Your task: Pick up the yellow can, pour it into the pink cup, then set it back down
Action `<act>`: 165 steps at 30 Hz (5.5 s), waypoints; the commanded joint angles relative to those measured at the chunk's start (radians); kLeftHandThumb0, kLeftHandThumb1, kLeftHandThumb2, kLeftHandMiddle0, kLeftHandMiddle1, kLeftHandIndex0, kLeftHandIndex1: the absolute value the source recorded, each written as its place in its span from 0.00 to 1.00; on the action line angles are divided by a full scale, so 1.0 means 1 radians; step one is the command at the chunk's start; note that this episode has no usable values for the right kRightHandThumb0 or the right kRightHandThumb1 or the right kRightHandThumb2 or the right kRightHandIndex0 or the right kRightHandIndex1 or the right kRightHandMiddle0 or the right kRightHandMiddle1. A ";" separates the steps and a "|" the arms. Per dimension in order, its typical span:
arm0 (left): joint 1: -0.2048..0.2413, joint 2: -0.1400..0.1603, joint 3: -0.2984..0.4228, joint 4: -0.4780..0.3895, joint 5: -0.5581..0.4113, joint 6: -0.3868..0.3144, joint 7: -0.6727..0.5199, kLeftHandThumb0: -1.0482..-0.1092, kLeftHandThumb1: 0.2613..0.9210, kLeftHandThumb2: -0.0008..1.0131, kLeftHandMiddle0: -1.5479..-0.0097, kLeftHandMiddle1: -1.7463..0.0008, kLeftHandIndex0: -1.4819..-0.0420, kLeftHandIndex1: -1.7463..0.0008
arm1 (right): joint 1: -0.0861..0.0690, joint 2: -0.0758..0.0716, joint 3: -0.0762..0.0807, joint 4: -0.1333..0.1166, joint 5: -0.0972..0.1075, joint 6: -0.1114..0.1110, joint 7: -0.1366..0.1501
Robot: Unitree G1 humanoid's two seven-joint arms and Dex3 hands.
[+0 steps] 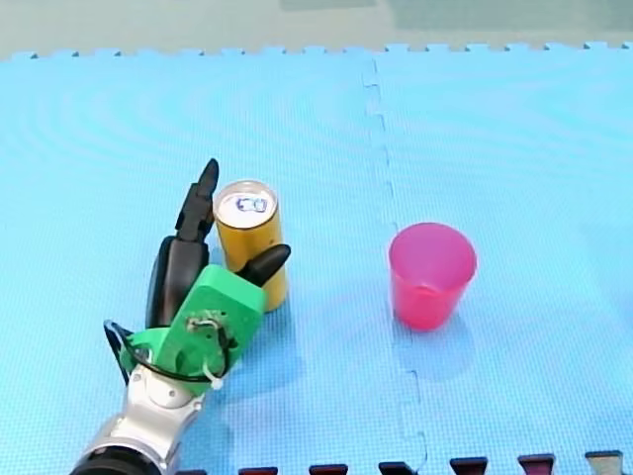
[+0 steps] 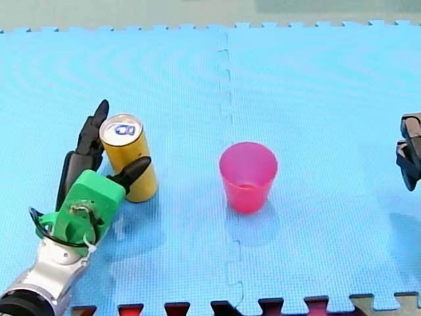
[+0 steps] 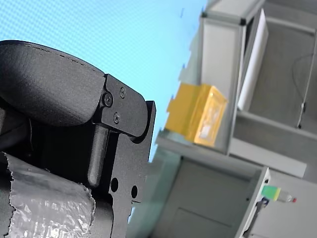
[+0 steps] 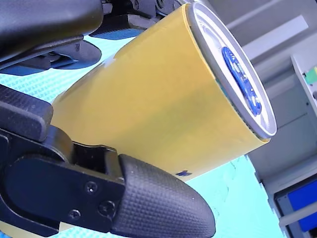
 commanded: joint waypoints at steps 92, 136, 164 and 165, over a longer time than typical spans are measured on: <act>-0.098 -0.055 0.014 -0.058 0.034 0.025 0.139 0.74 0.85 0.00 0.11 1.00 0.20 1.00 | 0.023 0.014 0.018 -0.005 -0.017 -0.058 -0.040; -0.159 -0.095 -0.112 -0.004 0.123 0.056 0.163 0.69 0.89 0.00 0.13 0.99 0.22 1.00 | 0.036 0.041 0.053 -0.012 -0.050 -0.087 -0.124; -0.263 0.057 -0.116 -0.058 0.174 0.059 0.224 0.72 0.86 0.00 0.13 0.99 0.22 0.99 | 0.029 0.027 0.070 -0.007 -0.077 -0.064 -0.165; -0.263 0.057 -0.118 -0.057 0.176 0.058 0.226 0.72 0.86 0.00 0.13 0.99 0.22 0.99 | 0.029 0.026 0.072 -0.007 -0.080 -0.064 -0.169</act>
